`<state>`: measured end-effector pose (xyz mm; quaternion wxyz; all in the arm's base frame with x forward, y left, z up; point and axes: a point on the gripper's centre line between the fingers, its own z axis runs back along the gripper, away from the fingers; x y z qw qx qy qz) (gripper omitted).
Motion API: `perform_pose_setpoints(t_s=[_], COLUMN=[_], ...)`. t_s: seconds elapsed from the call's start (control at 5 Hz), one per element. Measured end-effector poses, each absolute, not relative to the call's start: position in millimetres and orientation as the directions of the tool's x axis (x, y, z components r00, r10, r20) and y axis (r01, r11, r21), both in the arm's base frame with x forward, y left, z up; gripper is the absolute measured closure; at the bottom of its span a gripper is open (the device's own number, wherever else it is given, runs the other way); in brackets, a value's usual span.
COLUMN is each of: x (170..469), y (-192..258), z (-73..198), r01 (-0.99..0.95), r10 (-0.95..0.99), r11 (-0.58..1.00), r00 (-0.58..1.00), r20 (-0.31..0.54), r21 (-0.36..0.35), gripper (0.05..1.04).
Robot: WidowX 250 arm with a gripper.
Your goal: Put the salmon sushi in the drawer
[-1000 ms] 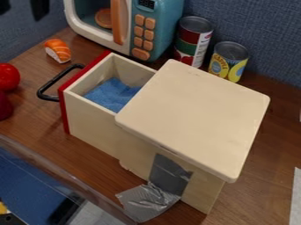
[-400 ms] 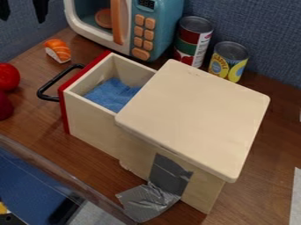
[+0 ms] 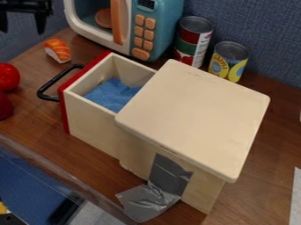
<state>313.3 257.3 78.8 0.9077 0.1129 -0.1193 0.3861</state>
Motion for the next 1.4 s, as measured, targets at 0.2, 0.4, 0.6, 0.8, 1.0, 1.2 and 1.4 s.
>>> perform_pose_setpoints(t_s=[0.2, 0.4, 0.6, 0.8, 1.0, 1.2, 1.4], x=[327, 349, 362, 362, 360, 354, 354], y=[262, 260, 249, 248, 244, 243, 244], z=[68, 63, 63, 58, 51, 42, 43], r01=[-0.771, -0.814, -0.834, -0.872, -0.883, -0.888, -0.894], r10=[0.715, 0.758, 0.776, 0.812, 0.83, 0.835, 0.84], r11=[0.625, 0.573, 0.547, 0.489, 0.468, 0.459, 0.448], r00=[0.628, 0.57, 0.536, 0.468, 0.446, 0.44, 0.426], r20=[0.308, 0.318, 0.333, 0.347, 0.334, 0.331, 0.337], r21=[0.12, 0.095, 0.066, 0.031, 0.015, 0.023, 0.016], gripper=[0.083, 0.083, 0.083, 0.083, 0.083, 0.083, 0.083])
